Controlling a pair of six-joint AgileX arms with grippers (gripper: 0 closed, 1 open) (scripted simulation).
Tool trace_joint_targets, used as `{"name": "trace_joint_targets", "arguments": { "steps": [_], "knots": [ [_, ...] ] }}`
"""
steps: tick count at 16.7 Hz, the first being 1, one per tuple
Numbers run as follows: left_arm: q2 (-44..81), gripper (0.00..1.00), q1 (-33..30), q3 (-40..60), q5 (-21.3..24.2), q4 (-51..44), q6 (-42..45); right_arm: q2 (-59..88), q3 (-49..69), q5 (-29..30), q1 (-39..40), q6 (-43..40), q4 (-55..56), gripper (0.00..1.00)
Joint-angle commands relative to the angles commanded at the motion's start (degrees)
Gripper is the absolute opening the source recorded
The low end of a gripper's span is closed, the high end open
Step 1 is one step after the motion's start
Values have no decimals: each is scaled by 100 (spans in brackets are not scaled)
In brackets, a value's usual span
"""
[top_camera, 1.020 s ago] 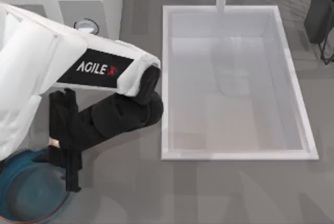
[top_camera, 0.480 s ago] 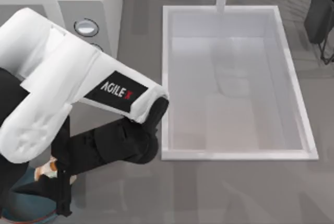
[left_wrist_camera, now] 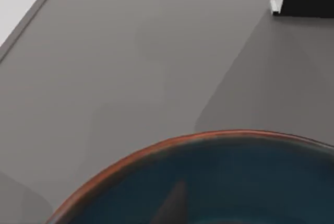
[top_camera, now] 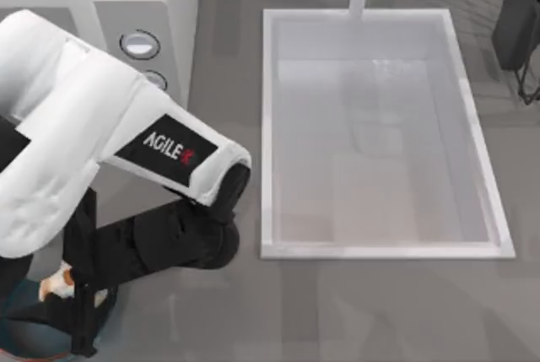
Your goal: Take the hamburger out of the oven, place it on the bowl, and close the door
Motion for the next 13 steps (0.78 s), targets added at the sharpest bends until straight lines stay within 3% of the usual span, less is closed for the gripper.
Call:
{"name": "trace_joint_targets", "arguments": {
  "steps": [8,13],
  "knots": [
    [90,0,175,-377,-151,391,110,0,0,0,0,0,0,100],
    [90,38,175,-377,-151,391,110,0,0,0,0,0,0,100]
  ]
}}
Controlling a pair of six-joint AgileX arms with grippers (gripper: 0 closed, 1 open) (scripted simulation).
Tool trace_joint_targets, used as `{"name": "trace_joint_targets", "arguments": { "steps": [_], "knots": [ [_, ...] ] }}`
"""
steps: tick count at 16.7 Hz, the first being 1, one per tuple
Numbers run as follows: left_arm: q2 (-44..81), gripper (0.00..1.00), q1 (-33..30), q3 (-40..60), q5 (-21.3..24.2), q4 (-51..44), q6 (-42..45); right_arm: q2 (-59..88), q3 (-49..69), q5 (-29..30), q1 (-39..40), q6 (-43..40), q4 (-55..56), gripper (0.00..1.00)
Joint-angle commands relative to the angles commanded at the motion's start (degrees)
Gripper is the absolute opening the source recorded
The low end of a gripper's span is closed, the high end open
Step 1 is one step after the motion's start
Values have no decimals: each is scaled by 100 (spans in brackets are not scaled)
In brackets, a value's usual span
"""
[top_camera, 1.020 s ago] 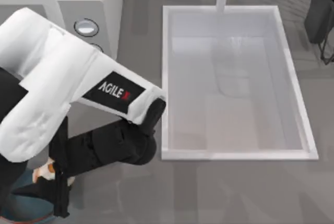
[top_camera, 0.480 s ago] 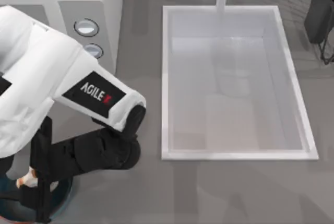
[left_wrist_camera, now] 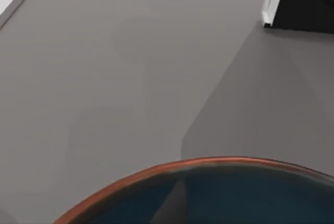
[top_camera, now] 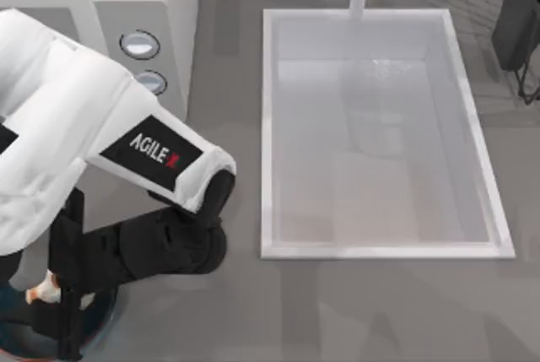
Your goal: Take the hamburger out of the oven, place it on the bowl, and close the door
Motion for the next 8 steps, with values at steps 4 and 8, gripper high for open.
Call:
{"name": "trace_joint_targets", "arguments": {
  "steps": [4,8],
  "knots": [
    [0,68,0,0,0,0,0,0,0,0,0,0,0,100],
    [0,98,0,0,0,0,0,0,0,0,0,0,0,100]
  ]
}}
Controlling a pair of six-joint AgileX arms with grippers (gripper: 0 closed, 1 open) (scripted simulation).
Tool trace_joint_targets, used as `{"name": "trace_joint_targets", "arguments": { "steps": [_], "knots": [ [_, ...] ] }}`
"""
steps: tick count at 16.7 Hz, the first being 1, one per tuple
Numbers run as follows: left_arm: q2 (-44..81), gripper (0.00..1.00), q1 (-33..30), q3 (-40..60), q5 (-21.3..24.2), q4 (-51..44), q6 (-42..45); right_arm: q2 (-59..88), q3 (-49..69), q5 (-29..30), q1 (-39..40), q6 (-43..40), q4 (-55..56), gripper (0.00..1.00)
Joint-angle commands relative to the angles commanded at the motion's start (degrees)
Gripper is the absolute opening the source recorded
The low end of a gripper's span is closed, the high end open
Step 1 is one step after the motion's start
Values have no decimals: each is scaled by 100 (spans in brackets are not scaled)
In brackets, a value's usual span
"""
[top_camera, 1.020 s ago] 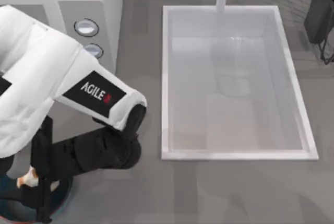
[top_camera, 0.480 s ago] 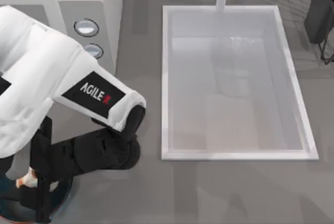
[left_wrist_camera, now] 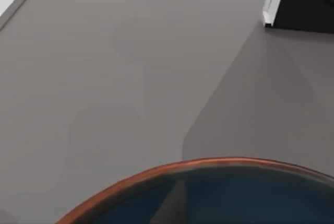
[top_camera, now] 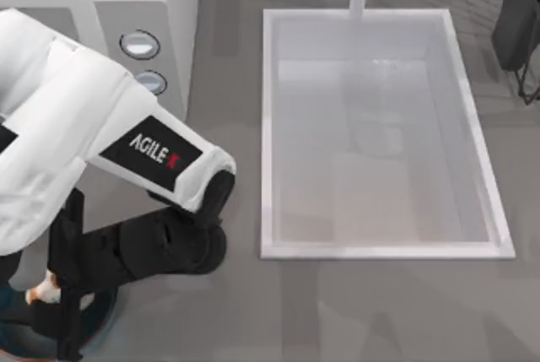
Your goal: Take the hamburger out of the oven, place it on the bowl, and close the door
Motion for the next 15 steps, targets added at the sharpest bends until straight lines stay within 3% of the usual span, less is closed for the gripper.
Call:
{"name": "trace_joint_targets", "arguments": {
  "steps": [8,10,15],
  "knots": [
    [0,100,0,0,0,0,0,0,0,0,0,0,0,100],
    [-311,100,-86,37,-198,-126,-396,0,0,0,0,0,0,100],
    [-994,100,167,-376,-20,671,462,0,0,0,0,0,0,100]
  ]
}}
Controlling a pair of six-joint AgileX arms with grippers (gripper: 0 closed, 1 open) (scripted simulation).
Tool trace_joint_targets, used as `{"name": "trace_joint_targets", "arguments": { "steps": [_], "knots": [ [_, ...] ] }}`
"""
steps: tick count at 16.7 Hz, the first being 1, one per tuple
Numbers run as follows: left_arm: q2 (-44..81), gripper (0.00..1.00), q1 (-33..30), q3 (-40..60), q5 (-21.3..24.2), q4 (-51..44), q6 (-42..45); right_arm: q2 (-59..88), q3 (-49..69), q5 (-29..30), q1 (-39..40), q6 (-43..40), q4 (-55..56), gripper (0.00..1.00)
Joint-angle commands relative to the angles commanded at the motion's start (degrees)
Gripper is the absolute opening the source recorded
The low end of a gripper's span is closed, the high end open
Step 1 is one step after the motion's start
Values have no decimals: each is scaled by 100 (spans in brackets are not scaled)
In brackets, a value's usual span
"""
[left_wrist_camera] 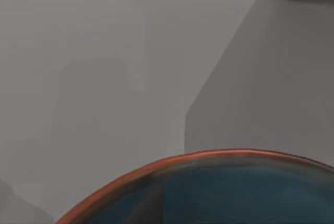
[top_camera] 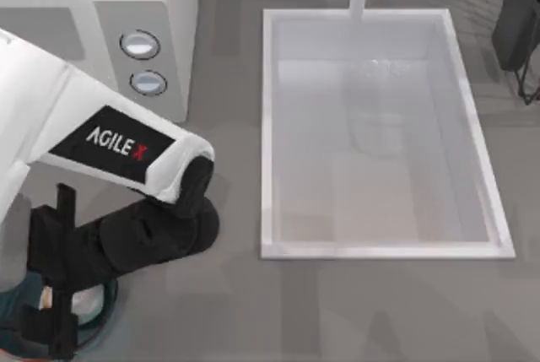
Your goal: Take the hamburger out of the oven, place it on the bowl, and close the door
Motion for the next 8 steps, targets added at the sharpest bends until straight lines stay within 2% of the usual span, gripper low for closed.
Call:
{"name": "trace_joint_targets", "arguments": {
  "steps": [4,8],
  "knots": [
    [-1353,100,454,-765,373,1379,1770,0,0,0,0,0,0,100],
    [-3231,100,1032,-1770,935,3017,4398,0,0,0,0,0,0,100]
  ]
}}
